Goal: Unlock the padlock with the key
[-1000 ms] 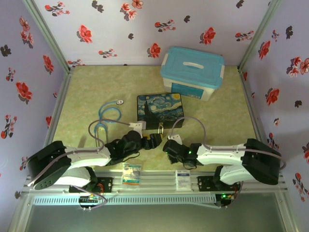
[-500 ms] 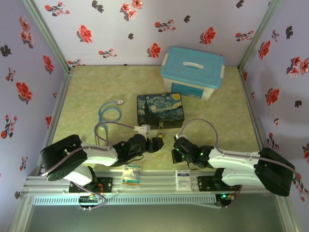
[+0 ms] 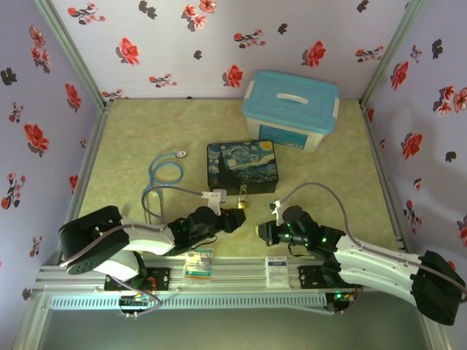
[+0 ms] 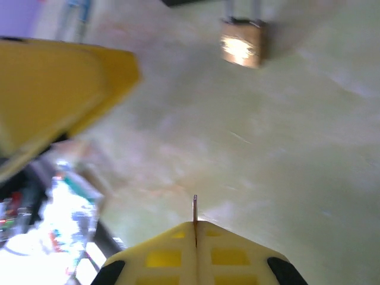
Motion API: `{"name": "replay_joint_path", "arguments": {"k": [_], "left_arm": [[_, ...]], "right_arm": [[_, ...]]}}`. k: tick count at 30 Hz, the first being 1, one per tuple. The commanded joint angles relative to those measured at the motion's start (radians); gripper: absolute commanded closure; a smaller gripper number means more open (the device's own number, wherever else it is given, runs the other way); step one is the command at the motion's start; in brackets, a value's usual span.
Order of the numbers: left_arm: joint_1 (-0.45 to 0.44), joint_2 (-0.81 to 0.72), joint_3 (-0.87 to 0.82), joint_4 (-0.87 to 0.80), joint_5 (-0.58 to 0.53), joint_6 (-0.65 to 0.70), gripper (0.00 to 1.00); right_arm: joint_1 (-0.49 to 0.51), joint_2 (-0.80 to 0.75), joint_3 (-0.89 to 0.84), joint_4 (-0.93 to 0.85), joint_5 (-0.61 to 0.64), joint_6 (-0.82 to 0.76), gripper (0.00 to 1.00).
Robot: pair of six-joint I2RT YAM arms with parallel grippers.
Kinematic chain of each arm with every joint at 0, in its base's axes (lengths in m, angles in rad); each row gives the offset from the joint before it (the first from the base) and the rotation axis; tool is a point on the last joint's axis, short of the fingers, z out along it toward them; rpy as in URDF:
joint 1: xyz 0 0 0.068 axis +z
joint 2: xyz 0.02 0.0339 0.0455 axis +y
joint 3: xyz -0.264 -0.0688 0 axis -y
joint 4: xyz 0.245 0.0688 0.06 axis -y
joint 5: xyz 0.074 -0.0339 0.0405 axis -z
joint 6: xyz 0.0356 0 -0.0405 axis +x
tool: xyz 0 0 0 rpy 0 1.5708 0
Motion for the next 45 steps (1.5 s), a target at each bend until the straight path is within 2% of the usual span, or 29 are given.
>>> {"name": "replay_joint_path", "arguments": {"k": [1,4,8,11,13,16,21,24,29,35,41,44,45], "left_arm": [[-0.006,-0.077,-0.035,0.109,-0.011,0.069,0.57],[-0.006,-0.119,-0.029,0.048,0.007,0.091,0.57],[-0.006,-0.145,-0.022,0.078,0.083,0.12,0.56],[-0.006,-0.157,-0.007,0.081,0.144,0.139,0.57],[-0.006,-0.158,-0.005,0.078,0.158,0.143,0.62],[-0.006,-0.152,-0.019,0.109,0.159,0.136,0.74],[-0.006,-0.117,-0.025,0.184,0.201,0.123,0.79],[-0.005,-0.096,-0.026,0.226,0.239,0.118,0.89],[-0.008,-0.069,-0.034,0.272,0.243,0.084,0.89],[-0.014,-0.076,-0.075,0.284,0.237,0.065,0.84],[-0.015,-0.076,-0.063,0.248,0.241,0.071,1.0],[-0.017,-0.055,-0.059,0.265,0.243,0.062,1.0],[-0.016,-0.053,-0.059,0.264,0.239,0.06,1.0]], "right_arm": [[-0.04,-0.043,-0.025,0.17,-0.143,-0.021,1.0],[-0.092,-0.03,-0.021,0.249,-0.241,-0.02,1.0],[-0.121,0.023,0.012,0.326,-0.376,-0.021,1.0],[-0.124,0.053,0.032,0.375,-0.428,-0.007,1.0],[-0.129,0.065,0.032,0.421,-0.449,0.017,1.0],[-0.129,0.074,0.038,0.446,-0.46,0.034,1.0],[-0.131,0.074,0.035,0.445,-0.458,0.037,1.0],[-0.132,0.07,0.031,0.438,-0.445,0.035,1.0],[-0.143,0.059,0.028,0.422,-0.417,0.031,1.0],[-0.156,0.059,0.03,0.426,-0.409,0.035,1.0],[-0.167,0.059,0.02,0.46,-0.404,0.054,1.0],[-0.168,0.06,0.018,0.462,-0.395,0.057,1.0],[-0.169,0.06,0.018,0.455,-0.388,0.057,0.93]]}}
